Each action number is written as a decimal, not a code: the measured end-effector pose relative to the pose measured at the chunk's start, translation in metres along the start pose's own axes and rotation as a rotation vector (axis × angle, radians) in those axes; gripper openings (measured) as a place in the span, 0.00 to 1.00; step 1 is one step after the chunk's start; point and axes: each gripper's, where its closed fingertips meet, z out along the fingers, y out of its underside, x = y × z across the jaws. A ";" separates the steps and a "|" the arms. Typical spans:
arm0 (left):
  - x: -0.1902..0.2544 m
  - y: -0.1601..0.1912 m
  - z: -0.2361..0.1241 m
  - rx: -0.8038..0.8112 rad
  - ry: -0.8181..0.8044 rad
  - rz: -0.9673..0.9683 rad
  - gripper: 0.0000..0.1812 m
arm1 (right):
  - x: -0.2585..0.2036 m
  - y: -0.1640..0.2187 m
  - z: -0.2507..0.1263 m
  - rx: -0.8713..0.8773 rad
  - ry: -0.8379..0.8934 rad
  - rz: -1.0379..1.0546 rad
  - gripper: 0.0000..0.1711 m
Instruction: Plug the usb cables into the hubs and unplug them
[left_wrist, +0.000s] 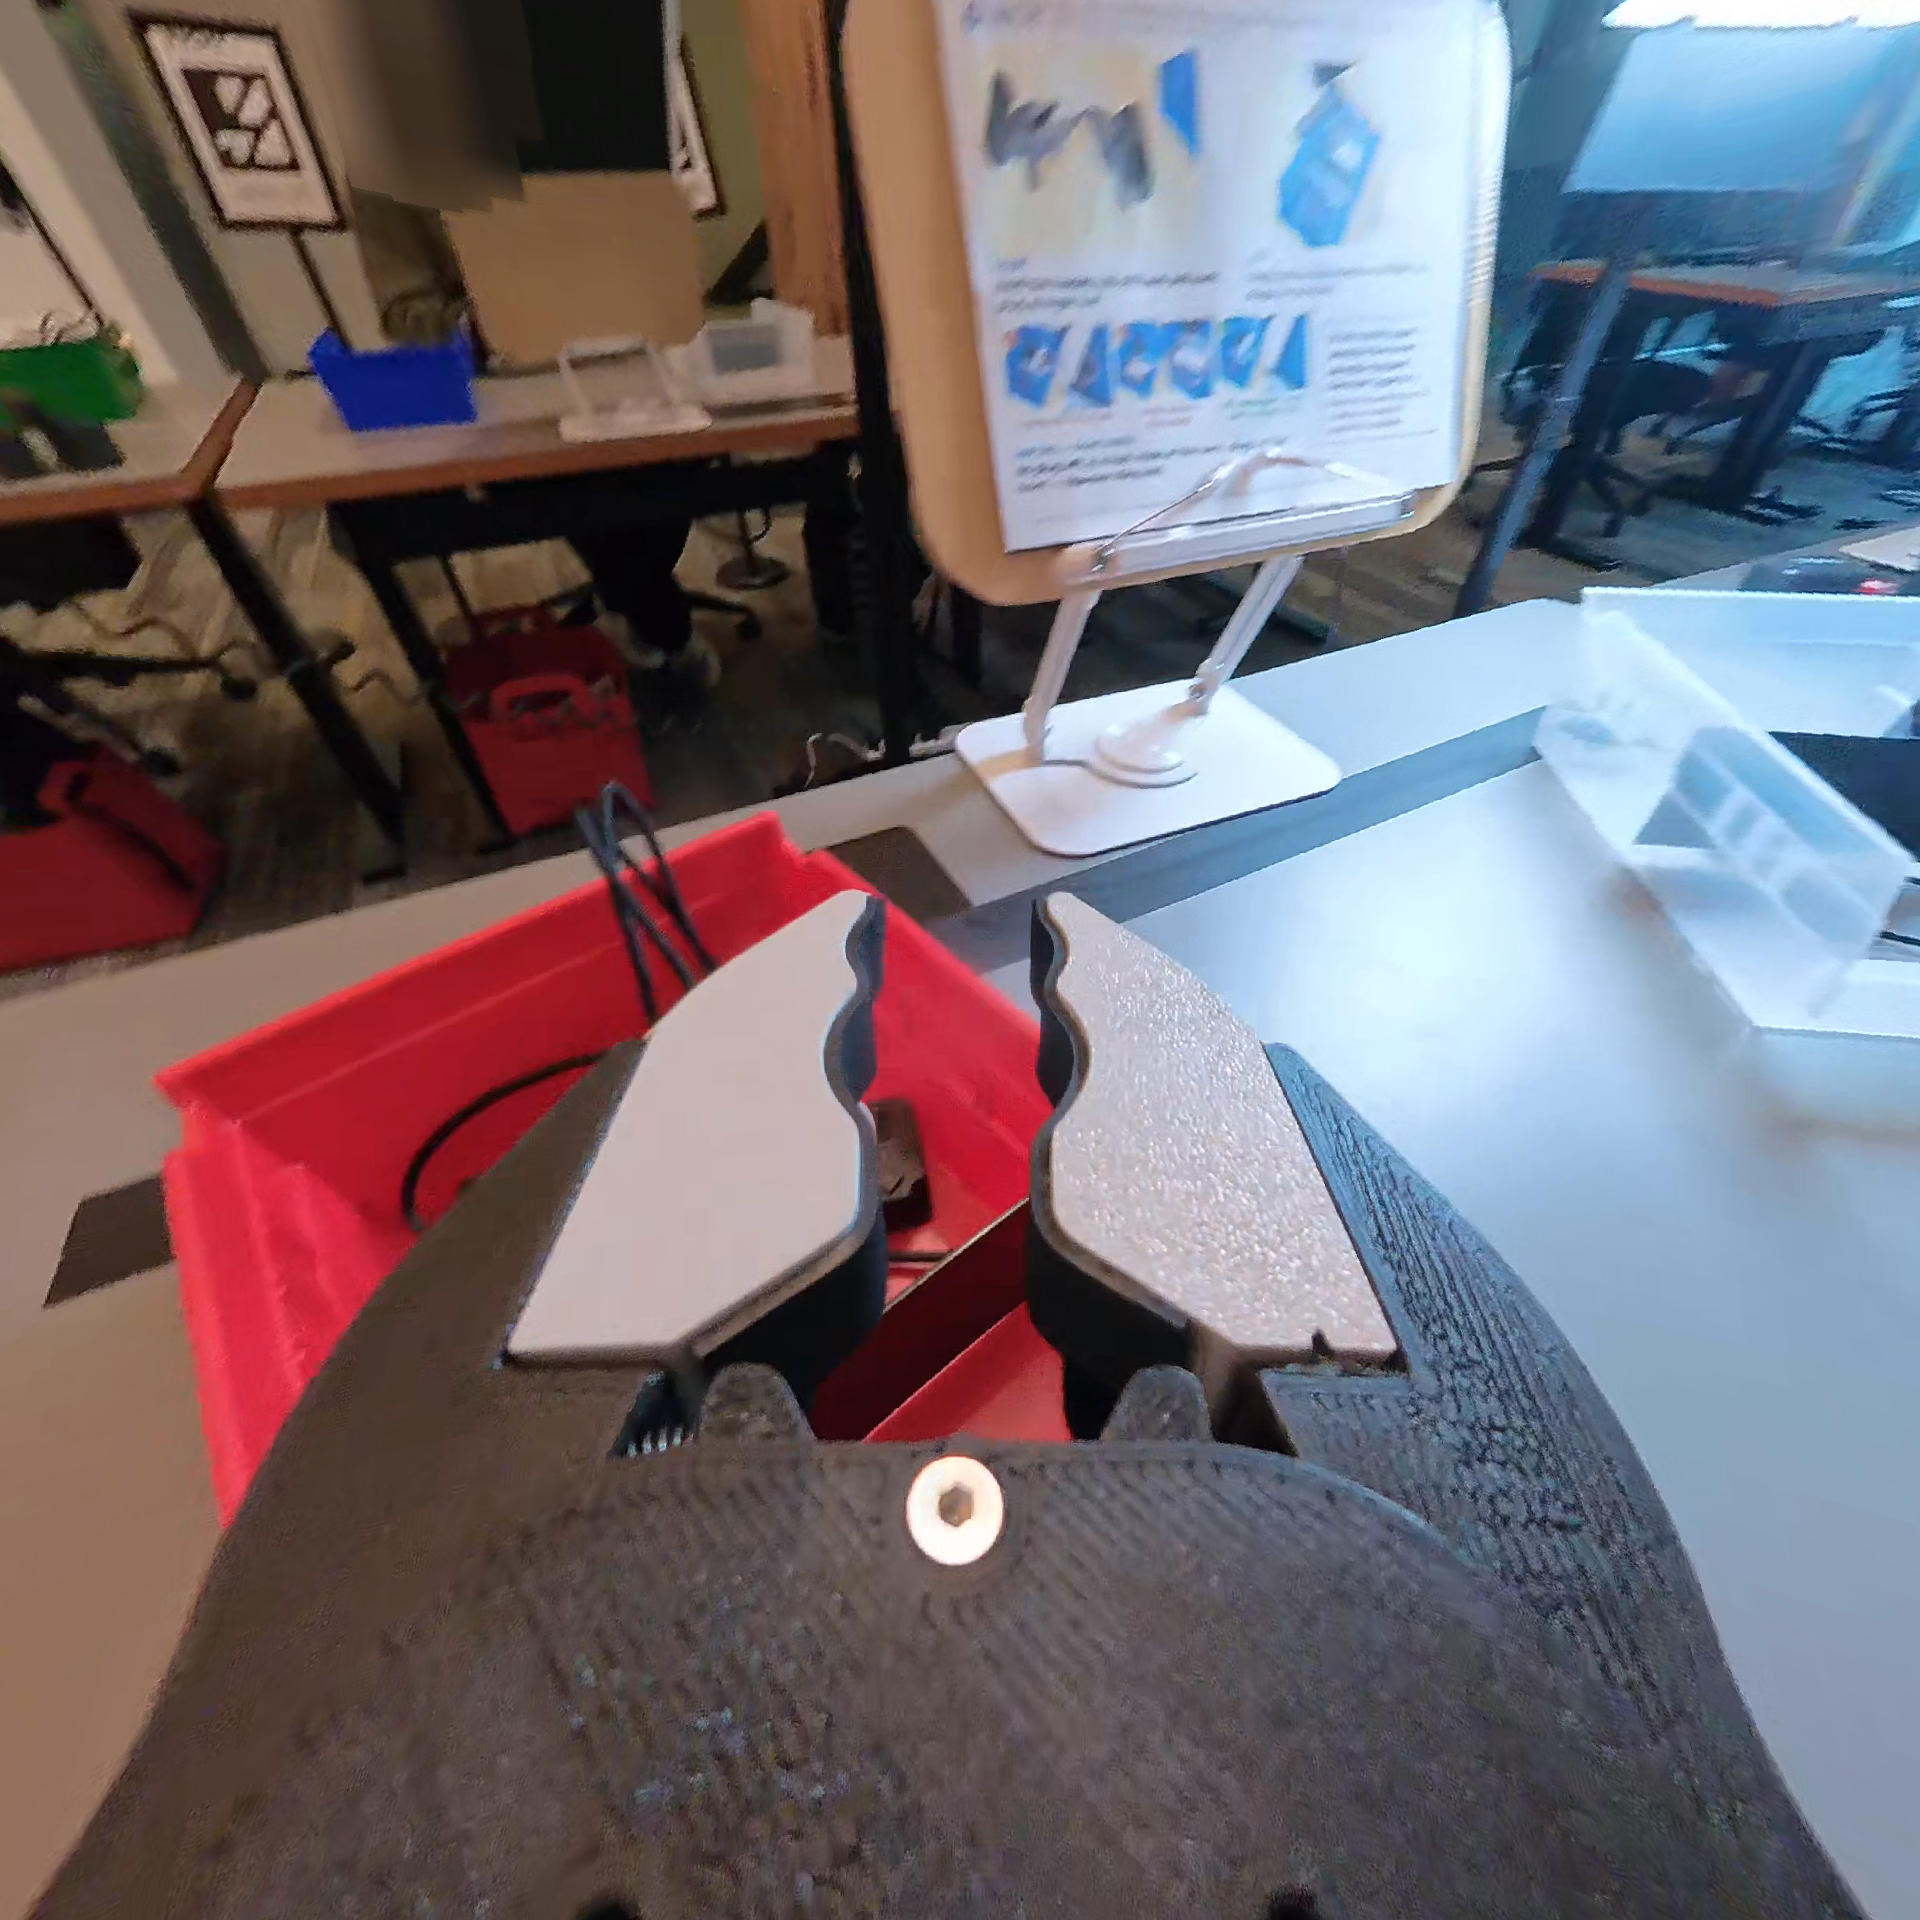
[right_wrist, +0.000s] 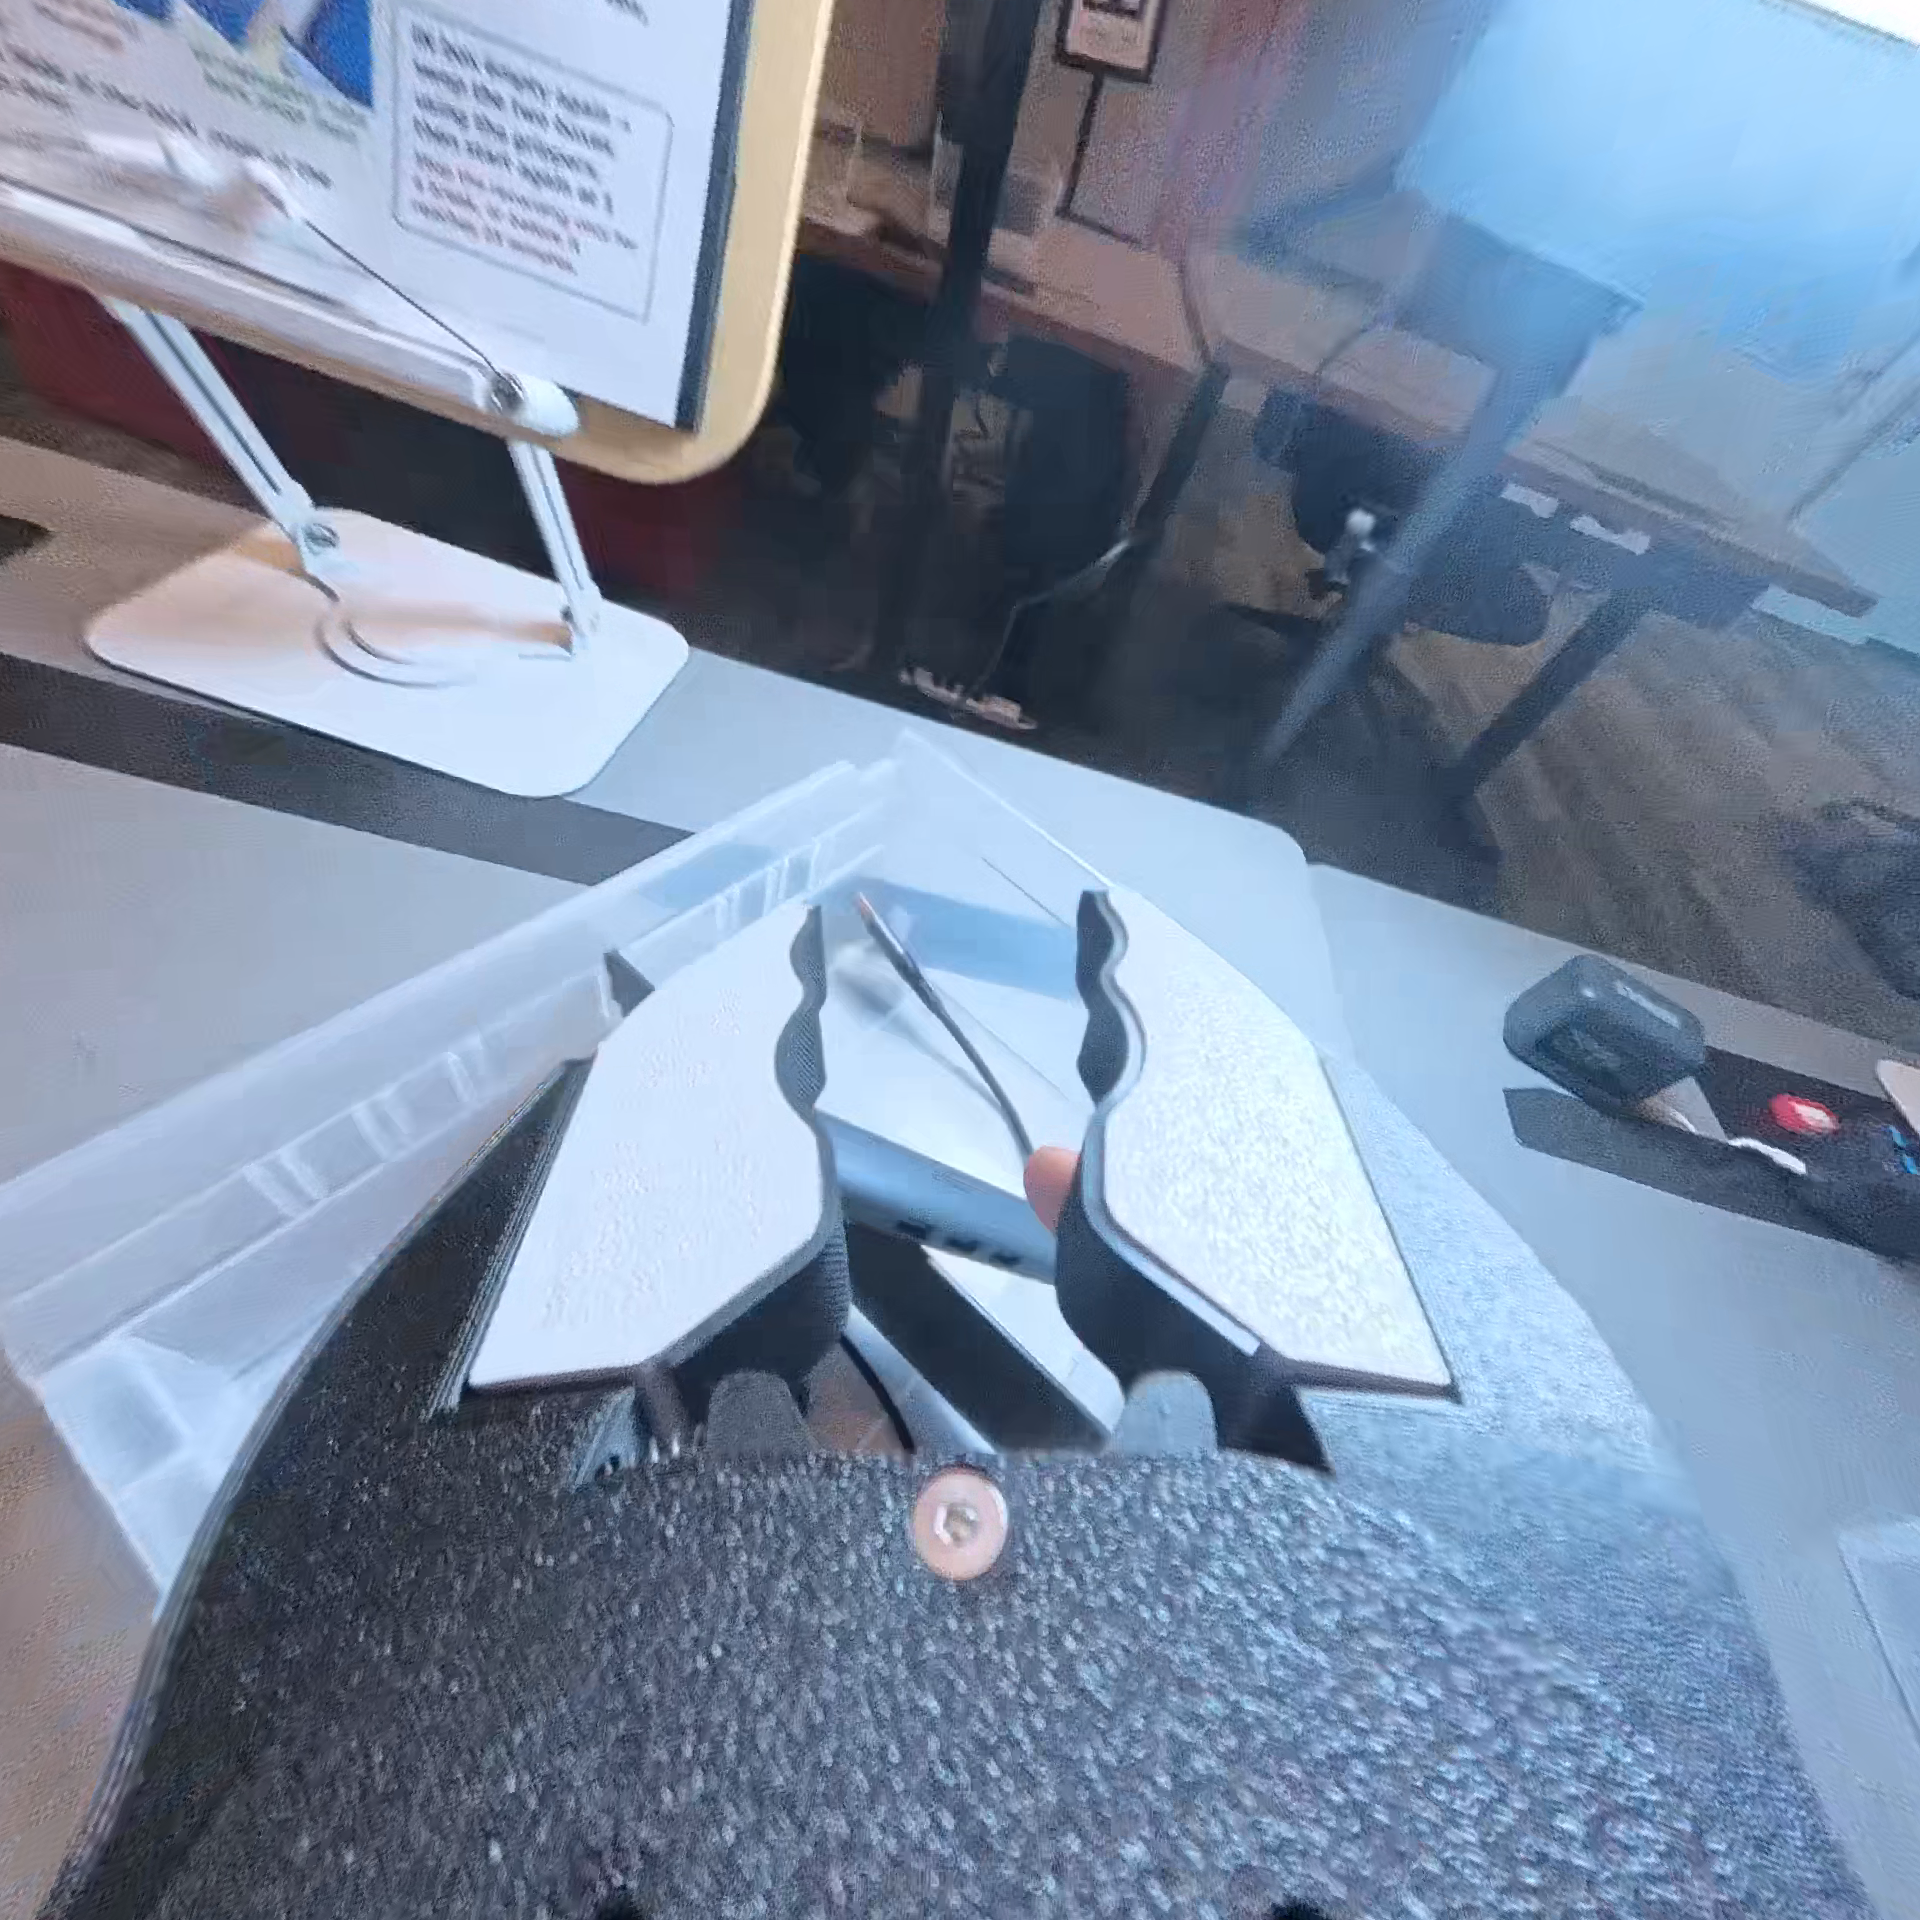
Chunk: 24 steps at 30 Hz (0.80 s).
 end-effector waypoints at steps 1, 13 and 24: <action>-0.007 0.005 0.000 -0.013 -0.020 -0.015 0.15 | -0.006 -0.012 -0.007 0.051 -0.036 0.025 0.27; -0.042 0.113 0.019 -0.556 -0.163 0.210 0.20 | -0.131 -0.087 -0.050 0.308 -0.473 0.056 0.25; -0.049 0.116 -0.008 -0.776 -0.171 0.545 0.18 | -0.163 -0.078 -0.052 0.269 -0.514 -0.106 0.23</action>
